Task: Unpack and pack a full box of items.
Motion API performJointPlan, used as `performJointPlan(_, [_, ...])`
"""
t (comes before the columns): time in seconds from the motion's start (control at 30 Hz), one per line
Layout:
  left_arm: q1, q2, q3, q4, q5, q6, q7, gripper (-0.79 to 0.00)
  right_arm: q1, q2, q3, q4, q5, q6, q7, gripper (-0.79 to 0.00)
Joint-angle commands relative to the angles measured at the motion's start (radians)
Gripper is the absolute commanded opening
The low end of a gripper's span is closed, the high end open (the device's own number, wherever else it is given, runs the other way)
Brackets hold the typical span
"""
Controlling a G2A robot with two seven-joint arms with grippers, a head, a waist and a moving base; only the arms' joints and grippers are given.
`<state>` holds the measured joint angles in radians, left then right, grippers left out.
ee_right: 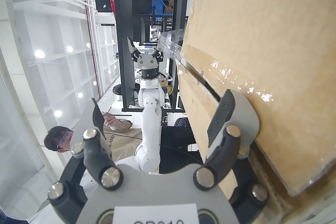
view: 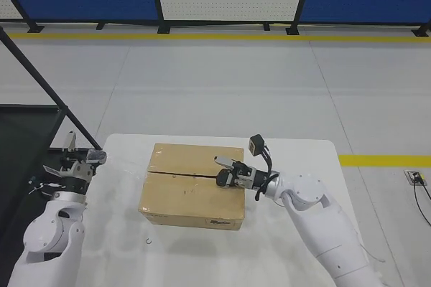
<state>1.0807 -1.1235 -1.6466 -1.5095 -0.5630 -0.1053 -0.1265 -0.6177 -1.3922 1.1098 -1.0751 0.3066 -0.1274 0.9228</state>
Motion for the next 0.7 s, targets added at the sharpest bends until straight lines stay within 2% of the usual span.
performJointPlan(0.0, [0.014,0.001,-0.013,-0.035,0.010,-0.004,0.009,0.000,-0.002,0.001,0.001,-0.003,0.002,0.000,-0.004,0.000])
performJointPlan(0.3, [0.027,0.002,-0.042,-0.151,0.044,0.032,0.022,0.000,-0.014,0.008,0.012,-0.031,-0.010,0.010,-0.017,0.000])
performJointPlan(0.67, [0.025,0.000,-0.027,-0.291,0.147,0.072,0.054,0.000,-0.046,0.023,0.049,-0.085,-0.054,0.058,-0.094,0.000])
